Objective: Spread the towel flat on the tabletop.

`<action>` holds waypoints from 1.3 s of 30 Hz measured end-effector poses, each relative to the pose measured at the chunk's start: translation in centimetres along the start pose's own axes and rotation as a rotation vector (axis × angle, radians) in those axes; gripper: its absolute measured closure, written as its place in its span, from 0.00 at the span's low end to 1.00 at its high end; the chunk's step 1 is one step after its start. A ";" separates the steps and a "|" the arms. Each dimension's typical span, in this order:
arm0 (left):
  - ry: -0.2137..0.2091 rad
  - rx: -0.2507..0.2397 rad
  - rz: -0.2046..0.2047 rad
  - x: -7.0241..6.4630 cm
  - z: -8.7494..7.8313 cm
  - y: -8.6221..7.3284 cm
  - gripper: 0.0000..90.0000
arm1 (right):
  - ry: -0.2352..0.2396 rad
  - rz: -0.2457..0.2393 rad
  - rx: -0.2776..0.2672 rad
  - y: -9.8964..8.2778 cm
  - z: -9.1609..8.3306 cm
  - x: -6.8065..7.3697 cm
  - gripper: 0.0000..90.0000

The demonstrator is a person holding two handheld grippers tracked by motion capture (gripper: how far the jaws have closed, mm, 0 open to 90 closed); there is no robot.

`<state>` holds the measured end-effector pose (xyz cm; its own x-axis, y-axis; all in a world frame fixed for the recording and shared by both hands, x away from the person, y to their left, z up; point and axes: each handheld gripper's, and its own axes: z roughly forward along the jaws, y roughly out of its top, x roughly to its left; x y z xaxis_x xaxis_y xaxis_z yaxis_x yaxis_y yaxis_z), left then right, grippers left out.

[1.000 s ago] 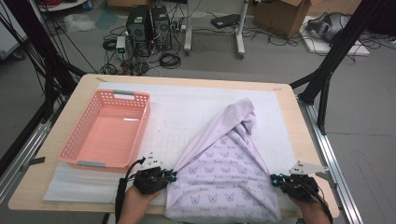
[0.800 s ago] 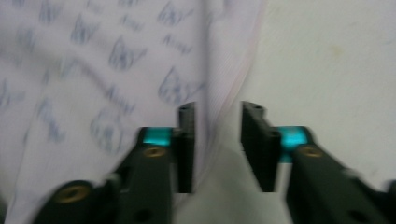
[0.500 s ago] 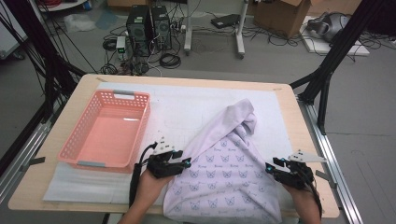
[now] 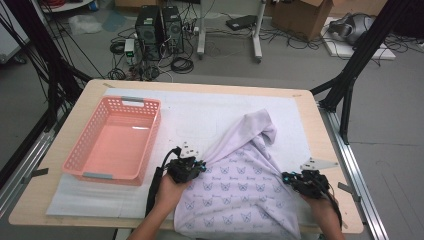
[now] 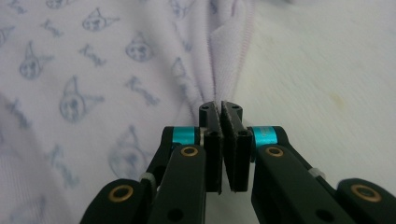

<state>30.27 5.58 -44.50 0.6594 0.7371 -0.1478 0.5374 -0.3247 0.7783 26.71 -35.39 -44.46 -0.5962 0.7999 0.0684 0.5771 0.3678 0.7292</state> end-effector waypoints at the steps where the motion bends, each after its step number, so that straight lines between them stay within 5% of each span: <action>1: -0.007 -0.003 -0.027 0.3 -0.6 -0.6 0.95 | -0.002 0.010 0.001 -0.4 -0.5 -0.2 0.97; 4: -0.046 -0.027 -0.078 1.2 -1.7 -1.9 0.95 | 0.024 0.030 0.001 -2.0 -2.2 -0.8 0.97; 7: -0.067 -0.040 -0.074 1.2 -2.2 -2.1 0.91 | 0.060 0.023 0.005 -2.7 -3.0 -0.6 0.95; 9: -0.045 -0.045 -0.080 1.1 -2.0 -1.5 0.69 | 0.054 0.011 -0.008 -2.3 -2.9 -0.2 0.80; 11: -0.060 -0.084 -0.065 0.9 -1.7 -0.7 0.63 | 0.027 0.014 -0.047 -1.7 -2.8 -0.1 0.69; 14: -0.074 -0.093 -0.014 0.2 -0.7 1.0 0.58 | -0.004 0.053 -0.108 -0.7 -2.5 -0.3 0.66; 18: -0.116 -0.082 0.031 -0.9 1.5 3.5 0.56 | -0.046 0.058 -0.090 0.3 -0.6 -0.6 0.62; 21: -0.135 -0.054 0.053 -1.8 3.6 5.0 0.56 | -0.066 0.019 -0.039 0.3 1.0 -0.6 0.67; 23: -0.134 -0.030 0.073 -2.4 5.0 5.6 0.55 | -0.033 -0.008 -0.049 0.2 0.9 -0.5 0.94; 27: -0.122 -0.040 0.078 -3.3 7.1 6.0 0.53 | -0.066 -0.070 0.022 -0.1 -0.6 -0.5 0.96; 28: -0.120 -0.031 0.075 -3.5 7.6 6.0 0.53 | -0.067 -0.053 0.029 -0.3 -1.1 -0.7 0.95; 29: -0.123 -0.018 0.080 -3.7 8.1 6.0 0.52 | -0.052 -0.039 0.027 -0.7 -1.4 -1.0 0.92; 31: -0.123 -0.009 0.102 -4.3 8.7 5.9 0.51 | -0.074 -0.017 0.012 -1.2 -1.9 -1.2 0.69; 33: -0.114 -0.008 0.137 -5.0 9.0 6.0 0.48 | -0.080 0.019 -0.030 -1.6 -2.3 -1.6 0.64; 36: -0.084 0.006 0.214 -5.7 9.3 6.0 0.56 | -0.097 0.059 -0.073 -1.8 -2.7 -2.2 0.61; 38: -0.028 0.013 0.257 -5.7 9.1 6.0 0.79 | -0.101 0.068 -0.086 -1.8 -2.8 -2.2 0.60; 39: -0.037 0.006 0.216 -5.3 8.9 6.1 0.92 | -0.099 0.068 -0.088 -1.8 -2.8 -2.2 0.60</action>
<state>34.79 -5.58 -44.38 0.7783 0.6279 -0.0008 0.3850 -0.4762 0.7906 25.40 -39.15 -44.00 -0.4968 0.8661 0.0547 0.5605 0.2721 0.7822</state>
